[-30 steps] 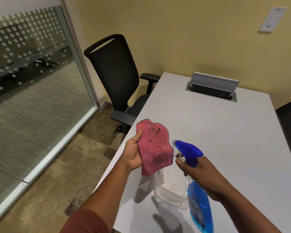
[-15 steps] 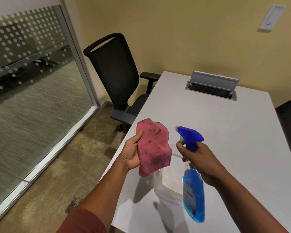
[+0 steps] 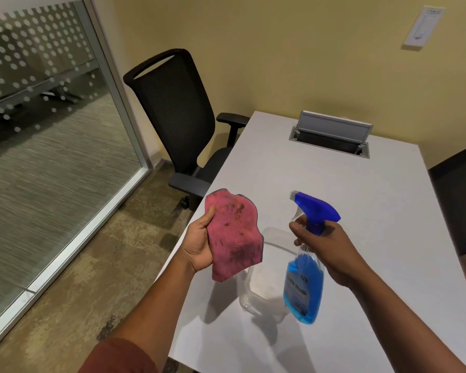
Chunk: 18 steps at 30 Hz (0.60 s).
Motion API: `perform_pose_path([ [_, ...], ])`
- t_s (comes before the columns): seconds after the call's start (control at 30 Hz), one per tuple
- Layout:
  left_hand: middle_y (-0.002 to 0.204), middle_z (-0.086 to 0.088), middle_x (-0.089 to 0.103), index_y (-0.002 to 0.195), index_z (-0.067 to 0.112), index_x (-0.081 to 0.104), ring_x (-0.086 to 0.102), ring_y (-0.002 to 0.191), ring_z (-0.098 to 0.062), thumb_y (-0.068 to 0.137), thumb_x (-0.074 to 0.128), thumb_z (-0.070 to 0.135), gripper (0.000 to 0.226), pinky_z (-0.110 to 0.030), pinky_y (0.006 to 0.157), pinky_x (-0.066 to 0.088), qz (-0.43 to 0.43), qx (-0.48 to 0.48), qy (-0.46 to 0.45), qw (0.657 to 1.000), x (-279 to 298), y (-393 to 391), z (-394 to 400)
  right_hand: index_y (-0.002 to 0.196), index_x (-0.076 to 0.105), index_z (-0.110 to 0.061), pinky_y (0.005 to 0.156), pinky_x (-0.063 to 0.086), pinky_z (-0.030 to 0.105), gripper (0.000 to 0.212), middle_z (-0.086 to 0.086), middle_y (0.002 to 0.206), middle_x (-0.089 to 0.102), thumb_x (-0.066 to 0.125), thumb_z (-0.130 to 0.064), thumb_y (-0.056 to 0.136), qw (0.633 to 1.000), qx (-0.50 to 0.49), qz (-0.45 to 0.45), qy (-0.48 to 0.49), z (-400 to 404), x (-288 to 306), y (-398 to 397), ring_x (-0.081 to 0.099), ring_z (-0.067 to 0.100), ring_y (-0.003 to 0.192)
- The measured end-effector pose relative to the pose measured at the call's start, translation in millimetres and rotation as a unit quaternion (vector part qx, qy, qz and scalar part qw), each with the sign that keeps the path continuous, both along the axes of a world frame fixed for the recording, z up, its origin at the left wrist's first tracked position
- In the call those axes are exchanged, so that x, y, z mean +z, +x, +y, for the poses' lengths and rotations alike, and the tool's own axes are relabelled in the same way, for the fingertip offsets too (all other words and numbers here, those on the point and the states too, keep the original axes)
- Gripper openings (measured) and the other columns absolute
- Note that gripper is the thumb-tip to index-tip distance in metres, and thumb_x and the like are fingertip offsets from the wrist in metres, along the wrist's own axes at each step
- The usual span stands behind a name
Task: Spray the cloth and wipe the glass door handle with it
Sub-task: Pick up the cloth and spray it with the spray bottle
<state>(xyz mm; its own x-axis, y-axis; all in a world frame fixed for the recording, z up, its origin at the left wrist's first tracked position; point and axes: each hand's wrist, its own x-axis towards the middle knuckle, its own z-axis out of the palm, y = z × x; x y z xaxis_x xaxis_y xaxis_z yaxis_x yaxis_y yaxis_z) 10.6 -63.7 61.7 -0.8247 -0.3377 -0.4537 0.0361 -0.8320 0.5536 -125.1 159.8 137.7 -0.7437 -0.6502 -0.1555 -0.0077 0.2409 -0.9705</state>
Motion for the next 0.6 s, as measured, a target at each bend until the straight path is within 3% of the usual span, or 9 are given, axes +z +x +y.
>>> perform_pose_path([
  [0.1, 0.128, -0.019, 0.068, 0.130, 0.009, 0.065, 0.069, 0.113, -0.034, 0.100, 0.049, 0.047, 0.051, -0.049, 0.100, 0.051, 0.000, -0.002, 0.003, 1.000, 1.0, 3.1, 1.2, 0.092, 0.066, -0.011, 0.082, 0.056, 0.042, 0.023, 0.008, 0.080, 0.070, 0.077, -0.028, 0.083, 1.000, 0.013, 0.016, 0.003, -3.8, -0.3, -15.0, 0.070, 0.027, 0.083],
  [0.2, 0.131, -0.020, 0.067, 0.133, 0.008, 0.063, 0.068, 0.114, -0.034, 0.099, 0.050, 0.047, 0.053, -0.049, 0.102, 0.050, -0.004, -0.005, 0.000, 1.000, 1.7, 6.2, 0.9, 0.099, 0.066, -0.013, 0.084, 0.058, 0.041, 0.030, 0.010, 0.091, 0.072, 0.081, -0.028, 0.079, 0.999, 0.029, 0.027, 0.011, -9.6, -4.1, -28.7, 0.070, 0.028, 0.091],
  [0.4, 0.139, -0.022, 0.061, 0.139, 0.008, 0.059, 0.063, 0.122, -0.036, 0.098, 0.050, 0.049, 0.059, -0.050, 0.104, 0.049, -0.017, -0.008, -0.001, 1.000, -0.4, 11.9, 4.2, 0.095, 0.065, -0.008, 0.084, 0.055, 0.035, 0.016, 0.007, 0.086, 0.066, 0.075, -0.004, 0.083, 0.996, 0.073, -0.048, -0.032, -14.8, -23.0, -50.4, 0.066, 0.017, 0.086],
  [0.6, 0.135, -0.021, 0.064, 0.136, 0.008, 0.061, 0.067, 0.116, -0.035, 0.098, 0.049, 0.048, 0.056, -0.049, 0.103, 0.050, -0.022, -0.009, 0.006, 1.000, -0.8, 15.6, 9.5, 0.091, 0.063, -0.009, 0.073, 0.053, 0.026, 0.019, 0.006, 0.083, 0.063, 0.074, 0.004, 0.083, 0.995, 0.094, -0.032, 0.029, -32.6, -42.4, -63.8, 0.060, 0.015, 0.079],
])
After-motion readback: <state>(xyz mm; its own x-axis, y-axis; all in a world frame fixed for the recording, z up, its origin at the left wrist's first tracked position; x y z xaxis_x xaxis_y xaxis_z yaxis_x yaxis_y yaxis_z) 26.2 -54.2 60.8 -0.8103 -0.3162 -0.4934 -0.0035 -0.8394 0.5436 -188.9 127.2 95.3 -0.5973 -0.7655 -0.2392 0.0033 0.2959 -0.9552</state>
